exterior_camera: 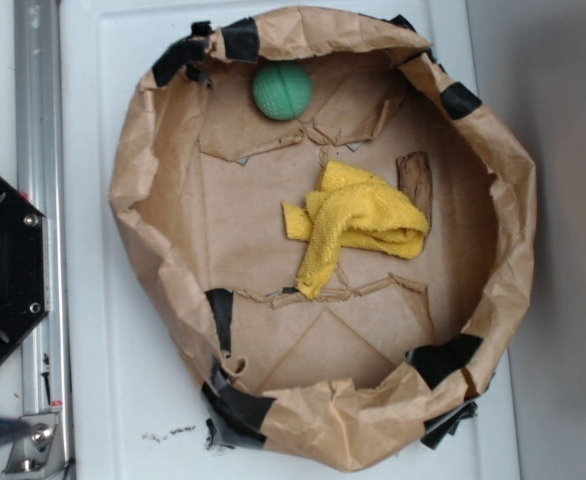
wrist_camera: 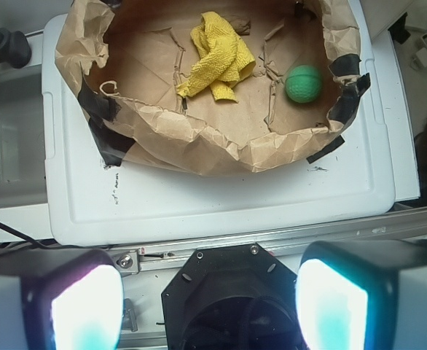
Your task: Grab the green ball.
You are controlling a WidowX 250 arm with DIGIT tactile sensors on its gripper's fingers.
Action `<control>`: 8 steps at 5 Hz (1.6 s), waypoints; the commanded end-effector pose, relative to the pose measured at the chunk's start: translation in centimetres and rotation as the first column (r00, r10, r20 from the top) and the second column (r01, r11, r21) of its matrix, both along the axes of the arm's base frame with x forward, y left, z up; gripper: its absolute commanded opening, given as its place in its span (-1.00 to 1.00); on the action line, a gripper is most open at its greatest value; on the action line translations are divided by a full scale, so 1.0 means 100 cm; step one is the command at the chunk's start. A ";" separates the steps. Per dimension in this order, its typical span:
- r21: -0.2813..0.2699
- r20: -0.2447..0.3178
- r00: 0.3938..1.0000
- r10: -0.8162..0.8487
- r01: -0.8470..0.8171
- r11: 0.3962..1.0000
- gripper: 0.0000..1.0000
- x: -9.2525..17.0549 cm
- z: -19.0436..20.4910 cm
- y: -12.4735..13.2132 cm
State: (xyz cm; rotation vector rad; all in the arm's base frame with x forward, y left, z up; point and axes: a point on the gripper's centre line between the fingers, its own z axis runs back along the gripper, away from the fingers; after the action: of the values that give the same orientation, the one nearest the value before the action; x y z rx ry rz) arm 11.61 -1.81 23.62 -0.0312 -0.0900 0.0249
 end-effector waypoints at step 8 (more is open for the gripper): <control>0.131 -0.087 0.799 -0.594 0.601 0.789 1.00 0.142 -0.161 0.041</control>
State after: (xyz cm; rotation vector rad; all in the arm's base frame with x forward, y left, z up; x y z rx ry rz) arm 25.57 2.31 6.86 0.0819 0.0019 -0.6288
